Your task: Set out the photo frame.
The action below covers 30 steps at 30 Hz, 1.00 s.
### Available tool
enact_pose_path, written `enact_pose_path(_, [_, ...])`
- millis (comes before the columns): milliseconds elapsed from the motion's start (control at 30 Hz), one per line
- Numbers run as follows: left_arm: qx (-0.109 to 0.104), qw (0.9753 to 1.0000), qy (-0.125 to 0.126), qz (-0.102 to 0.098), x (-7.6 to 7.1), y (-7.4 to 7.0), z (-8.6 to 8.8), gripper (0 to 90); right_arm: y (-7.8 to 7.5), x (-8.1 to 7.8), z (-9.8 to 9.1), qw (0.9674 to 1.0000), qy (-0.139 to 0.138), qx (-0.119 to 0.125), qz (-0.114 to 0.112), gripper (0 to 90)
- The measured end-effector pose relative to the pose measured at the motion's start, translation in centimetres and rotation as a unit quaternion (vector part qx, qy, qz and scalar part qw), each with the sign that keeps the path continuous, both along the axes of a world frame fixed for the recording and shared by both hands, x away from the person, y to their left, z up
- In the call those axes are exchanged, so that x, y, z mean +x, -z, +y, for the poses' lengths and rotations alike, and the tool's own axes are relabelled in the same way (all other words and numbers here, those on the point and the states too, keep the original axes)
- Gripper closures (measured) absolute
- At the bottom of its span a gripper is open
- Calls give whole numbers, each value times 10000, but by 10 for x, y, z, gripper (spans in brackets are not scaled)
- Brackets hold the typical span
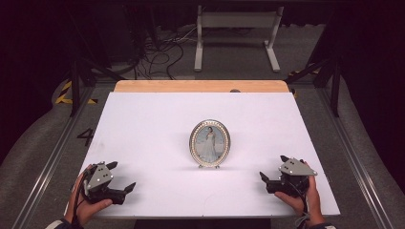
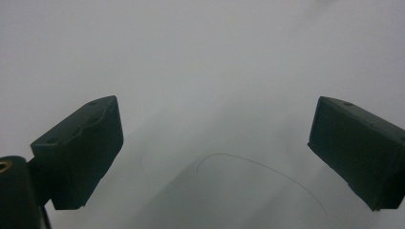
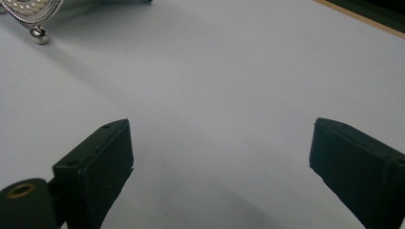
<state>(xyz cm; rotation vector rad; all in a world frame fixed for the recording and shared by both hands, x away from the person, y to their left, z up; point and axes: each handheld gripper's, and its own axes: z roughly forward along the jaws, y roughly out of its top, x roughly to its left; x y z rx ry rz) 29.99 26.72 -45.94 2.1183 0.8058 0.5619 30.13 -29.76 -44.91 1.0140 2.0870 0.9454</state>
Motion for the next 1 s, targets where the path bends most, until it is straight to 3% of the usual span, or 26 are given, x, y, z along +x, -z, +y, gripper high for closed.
enact_pose_path(167, [-29, 10000, -10, -82, 0, -2, 0, 49, -1, 0, 0, 9998, 123, -53, -133, 113])
enact_pose_path(367, [-5, 9999, -83, -96, 1, -1, 1, 47, 0, 0, -2, 9998, 150, 7, -122, 104])
enact_pose_path(467, [187, 9995, -222, -159, 0, -2, -1, 46, 1, 1, -1, 9998, 163, -49, -119, 104])
enact_pose_path(733, [208, 9995, -153, -180, 1, -2, -1, 46, 2, 1, 0, 9996, 155, -201, -132, 104])
enact_pose_path(1000, [189, 9995, -156, -203, 2, -2, -1, 44, 4, 1, 1, 9997, 169, -167, -66, 113])
